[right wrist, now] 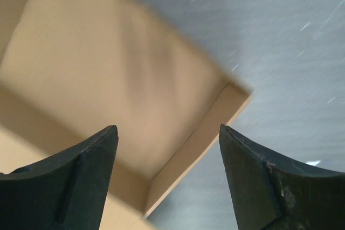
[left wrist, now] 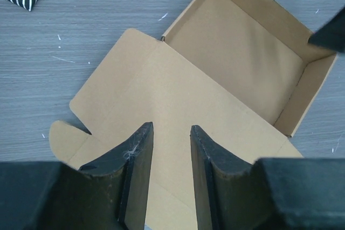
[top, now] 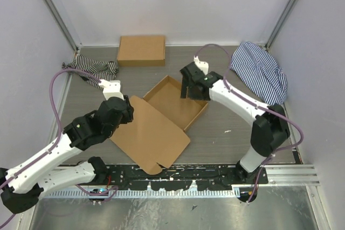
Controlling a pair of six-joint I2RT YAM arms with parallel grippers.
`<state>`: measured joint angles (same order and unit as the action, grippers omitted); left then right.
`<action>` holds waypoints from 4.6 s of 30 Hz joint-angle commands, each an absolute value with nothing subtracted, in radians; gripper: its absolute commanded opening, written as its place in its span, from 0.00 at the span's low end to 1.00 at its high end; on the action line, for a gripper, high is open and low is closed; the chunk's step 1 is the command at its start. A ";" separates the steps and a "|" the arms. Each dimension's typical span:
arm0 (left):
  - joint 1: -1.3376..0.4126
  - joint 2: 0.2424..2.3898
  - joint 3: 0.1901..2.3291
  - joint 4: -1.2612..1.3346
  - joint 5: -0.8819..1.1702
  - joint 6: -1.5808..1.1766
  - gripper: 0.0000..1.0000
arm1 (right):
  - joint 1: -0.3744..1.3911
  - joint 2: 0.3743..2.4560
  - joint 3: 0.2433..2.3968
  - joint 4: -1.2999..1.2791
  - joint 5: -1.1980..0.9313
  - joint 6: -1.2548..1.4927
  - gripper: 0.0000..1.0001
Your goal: Fold the paper box
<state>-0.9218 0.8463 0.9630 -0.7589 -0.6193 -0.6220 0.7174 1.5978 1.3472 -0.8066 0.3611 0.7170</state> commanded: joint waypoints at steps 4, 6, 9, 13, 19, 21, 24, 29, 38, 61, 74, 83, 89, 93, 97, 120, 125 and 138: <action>-0.925 0.783 0.884 -0.733 -0.576 -0.631 0.40 | 0.506 1.802 1.552 -0.654 0.287 0.247 0.78; -0.926 0.774 0.868 -0.736 -0.572 -0.637 0.39 | 0.505 1.864 1.609 -0.646 0.242 0.178 0.78; -0.926 0.768 0.846 -0.735 -0.565 -0.645 0.39 | 0.504 1.930 1.676 -0.636 0.112 0.092 0.77; -0.925 0.762 0.825 -0.745 -0.553 -0.654 0.39 | 0.502 1.982 1.739 -0.651 0.015 0.016 0.77; -0.926 0.738 0.781 -0.723 -0.526 -0.661 0.38 | 0.500 2.094 1.830 -0.688 0.026 -0.007 0.75; -0.925 0.731 0.774 -0.726 -0.525 -0.663 0.38 | 0.500 2.127 1.842 -0.697 0.023 0.001 0.73; -0.925 0.719 0.770 -0.739 -0.528 -0.664 0.38 | 0.500 2.154 1.823 -0.682 0.016 0.028 0.69; -0.925 0.707 0.766 -0.749 -0.532 -0.664 0.38 | 0.500 2.162 1.762 -0.647 -0.042 0.065 0.52; -0.926 0.698 0.779 -0.758 -0.520 -0.707 0.37 | 0.500 1.951 1.446 -0.667 0.109 0.320 0.03; -0.925 0.784 0.852 -0.741 -0.471 -0.761 0.38 | 0.904 1.285 0.984 -0.692 0.279 1.378 0.86; -0.925 0.777 0.807 -0.750 -0.454 -0.773 0.38 | 0.593 1.544 1.349 -0.615 0.257 0.232 0.75; -0.925 0.782 0.778 -0.738 -0.451 -0.779 0.38 | 0.624 1.677 1.349 -0.582 -0.105 0.003 0.66; -0.925 0.820 0.774 -0.708 -0.440 -0.770 0.38 | 0.654 1.732 1.336 -0.575 -0.021 0.018 0.65; -0.925 0.843 0.782 -0.708 -0.431 -0.761 0.37 | 0.655 1.803 1.336 -0.574 0.047 0.036 0.59; -0.925 0.842 0.783 -0.711 -0.436 -0.759 0.37 | 0.654 1.853 1.335 -0.555 0.056 0.044 0.56; -0.831 1.032 0.882 -0.679 -0.401 -0.749 0.40 | 0.785 1.476 0.976 -0.594 0.290 0.585 0.01; -0.636 1.127 0.895 -0.593 -0.215 -0.750 0.39 | 0.812 1.398 0.917 -0.599 0.249 0.776 0.20; -0.236 1.158 0.865 -0.536 0.014 -0.669 0.55 | 0.709 1.308 1.038 -0.666 0.347 0.720 1.00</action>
